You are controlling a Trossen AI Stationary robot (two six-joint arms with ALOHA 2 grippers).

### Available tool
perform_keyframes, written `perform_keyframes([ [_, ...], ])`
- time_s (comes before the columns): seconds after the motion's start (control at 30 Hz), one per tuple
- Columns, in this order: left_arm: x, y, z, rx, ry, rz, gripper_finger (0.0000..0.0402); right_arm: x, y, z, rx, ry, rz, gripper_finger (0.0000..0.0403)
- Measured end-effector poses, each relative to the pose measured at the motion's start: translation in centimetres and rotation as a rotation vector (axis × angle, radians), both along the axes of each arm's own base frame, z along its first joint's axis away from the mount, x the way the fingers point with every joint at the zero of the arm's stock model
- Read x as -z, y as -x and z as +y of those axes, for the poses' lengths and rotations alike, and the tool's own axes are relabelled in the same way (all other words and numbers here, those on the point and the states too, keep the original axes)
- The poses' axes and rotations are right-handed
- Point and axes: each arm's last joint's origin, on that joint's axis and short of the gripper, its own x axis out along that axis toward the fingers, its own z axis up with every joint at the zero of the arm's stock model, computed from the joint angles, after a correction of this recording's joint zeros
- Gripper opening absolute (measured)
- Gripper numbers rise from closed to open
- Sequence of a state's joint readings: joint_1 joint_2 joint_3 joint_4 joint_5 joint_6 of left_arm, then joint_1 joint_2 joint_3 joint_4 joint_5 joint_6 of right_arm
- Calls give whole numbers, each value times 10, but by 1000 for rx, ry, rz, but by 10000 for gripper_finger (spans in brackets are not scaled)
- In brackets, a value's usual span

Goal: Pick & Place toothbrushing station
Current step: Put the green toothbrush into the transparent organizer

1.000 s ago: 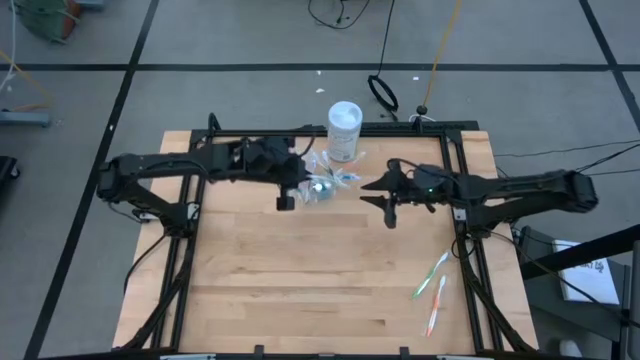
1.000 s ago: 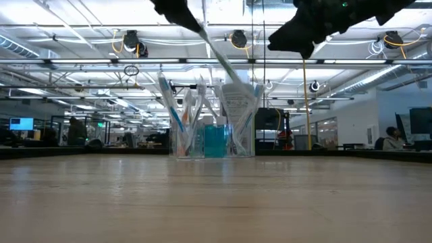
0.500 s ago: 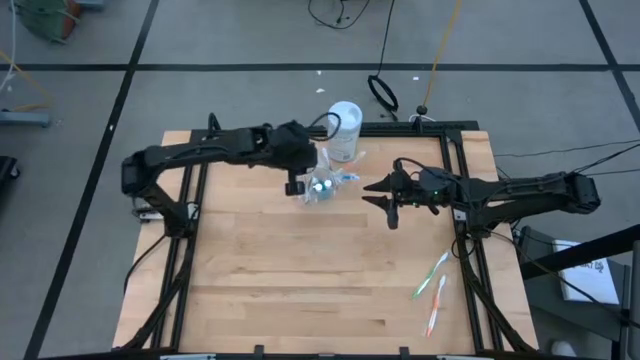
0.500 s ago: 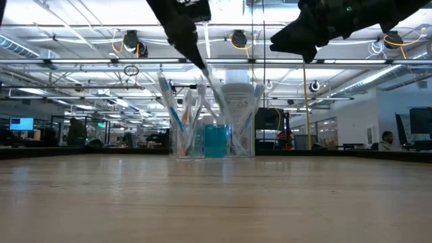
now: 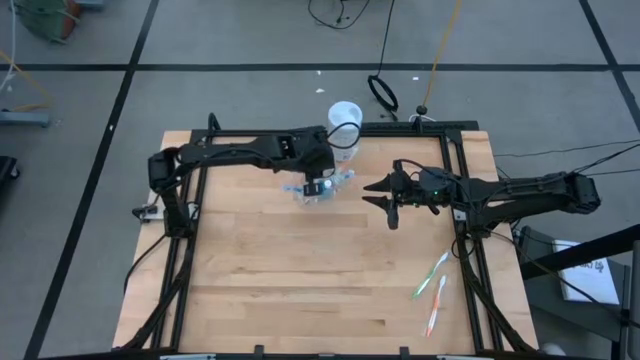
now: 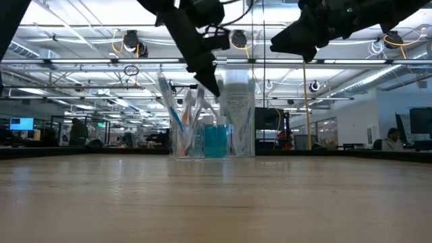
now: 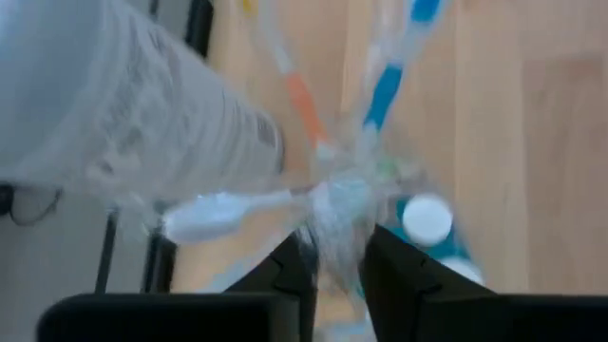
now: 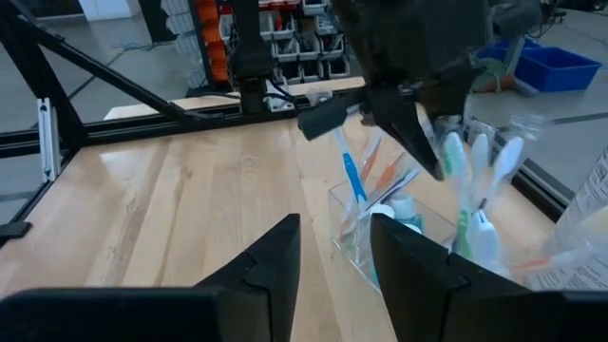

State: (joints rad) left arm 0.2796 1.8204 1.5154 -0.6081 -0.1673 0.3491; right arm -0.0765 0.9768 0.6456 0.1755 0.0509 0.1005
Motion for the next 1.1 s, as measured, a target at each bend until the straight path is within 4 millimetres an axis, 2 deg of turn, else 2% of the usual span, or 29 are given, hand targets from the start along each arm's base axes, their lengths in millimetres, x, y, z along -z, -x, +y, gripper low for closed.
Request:
perform_keyframes([
  [0.27, -7, -3, 1, 8, -29, -61, 138, 0, 0, 0, 0, -1, 0, 119],
  [0.4, -13, 0, -5, -15, -93, -42, 166, 0, 0, 0, 4, -19, -2, 117],
  [0.5, -25, 6, -13, -13, -170, -32, 184, 0, 0, 0, 4, -17, -2, 117],
  [0.63, -45, 18, -28, 4, -198, -49, 203, 0, 0, 0, 4, -18, -2, 116],
  [0.8, -79, 42, -42, 13, -206, -123, 211, 0, 0, 0, 4, -18, -1, 114],
  [0.97, -109, 68, -52, -30, -158, -235, 212, -1, -2, 0, 4, -16, -25, 114],
  [1.1, -123, 84, -57, -72, -83, -309, 212, 1, -10, -1, 12, -48, -45, 114],
])
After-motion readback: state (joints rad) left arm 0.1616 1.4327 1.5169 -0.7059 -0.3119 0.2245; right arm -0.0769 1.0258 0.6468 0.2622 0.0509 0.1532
